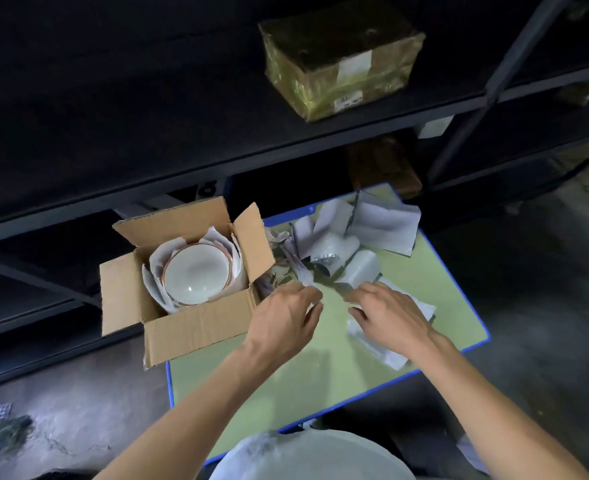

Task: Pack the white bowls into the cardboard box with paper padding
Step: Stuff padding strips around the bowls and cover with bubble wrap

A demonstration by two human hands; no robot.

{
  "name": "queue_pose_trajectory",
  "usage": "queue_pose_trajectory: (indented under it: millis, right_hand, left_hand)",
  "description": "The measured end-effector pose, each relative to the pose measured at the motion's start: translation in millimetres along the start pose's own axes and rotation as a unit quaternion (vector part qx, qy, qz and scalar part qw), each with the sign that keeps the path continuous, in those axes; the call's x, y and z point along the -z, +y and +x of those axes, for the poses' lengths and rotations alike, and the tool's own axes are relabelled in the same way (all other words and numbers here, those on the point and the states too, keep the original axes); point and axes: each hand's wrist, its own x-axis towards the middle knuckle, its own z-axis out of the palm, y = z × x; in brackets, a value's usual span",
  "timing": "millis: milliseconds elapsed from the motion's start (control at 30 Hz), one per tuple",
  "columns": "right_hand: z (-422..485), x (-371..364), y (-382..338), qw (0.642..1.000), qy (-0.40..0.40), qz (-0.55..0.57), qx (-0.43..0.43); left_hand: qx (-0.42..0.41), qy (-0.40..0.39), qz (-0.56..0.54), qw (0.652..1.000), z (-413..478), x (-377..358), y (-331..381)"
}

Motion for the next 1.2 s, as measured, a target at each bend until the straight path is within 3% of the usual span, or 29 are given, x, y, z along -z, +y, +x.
queue_pose_trajectory:
  millis: [200, 467, 667, 933, 1067, 1200]
  right_hand:
    - [12, 3, 34, 0.999, -0.013, 0.015, -0.042]
    - [61, 23, 45, 0.999, 0.001, 0.038, -0.037]
    - [83, 16, 48, 0.998, -0.025, 0.048, -0.031]
    - [101, 14, 52, 0.99, -0.028, 0.128, -0.044]
    - [115, 24, 43, 0.965, -0.014, 0.249, -0.08]
    - [123, 31, 28, 0.909, 0.011, 0.399, -0.123]
  left_hand:
    - [0.065, -0.042, 0.034, 0.996, 38, -29, -3]
    - [0.176, -0.074, 0.047, 0.98, 122, -34, -7]
    - [0.212, -0.093, 0.072, 0.97, 153, -45, -8]
    - [0.218, 0.012, -0.025, 0.976, 149, -40, -3]
    - [0.195, 0.053, -0.074, 0.977, 144, -26, 3]
    - [0.179, 0.007, -0.194, 0.965, 125, -12, 17]
